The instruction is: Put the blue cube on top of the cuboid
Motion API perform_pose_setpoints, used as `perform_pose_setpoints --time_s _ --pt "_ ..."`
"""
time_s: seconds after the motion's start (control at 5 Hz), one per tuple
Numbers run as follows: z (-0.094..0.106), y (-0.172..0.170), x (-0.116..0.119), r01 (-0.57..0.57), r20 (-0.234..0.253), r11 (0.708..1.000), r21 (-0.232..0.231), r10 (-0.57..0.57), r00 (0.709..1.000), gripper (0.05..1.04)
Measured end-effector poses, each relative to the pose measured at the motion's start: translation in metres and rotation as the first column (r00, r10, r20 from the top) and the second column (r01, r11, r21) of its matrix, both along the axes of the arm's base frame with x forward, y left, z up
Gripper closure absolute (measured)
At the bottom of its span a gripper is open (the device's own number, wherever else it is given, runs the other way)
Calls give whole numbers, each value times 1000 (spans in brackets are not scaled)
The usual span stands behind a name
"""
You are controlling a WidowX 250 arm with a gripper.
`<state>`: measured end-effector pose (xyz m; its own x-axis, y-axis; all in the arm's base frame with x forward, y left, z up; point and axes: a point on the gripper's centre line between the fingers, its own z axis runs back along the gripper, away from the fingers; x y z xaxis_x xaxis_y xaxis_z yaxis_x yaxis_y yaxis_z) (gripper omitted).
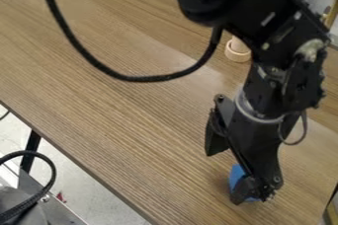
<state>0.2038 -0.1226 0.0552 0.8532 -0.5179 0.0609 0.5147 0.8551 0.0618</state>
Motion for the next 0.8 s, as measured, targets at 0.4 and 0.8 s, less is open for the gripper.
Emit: perform_pose_setpoints --time_s 0.4,0.8 --pt "-4 -3 2 -19 84 999 30 16 996 83" --pt "-12 -4 6 -12 84 999 35 9 996 83"
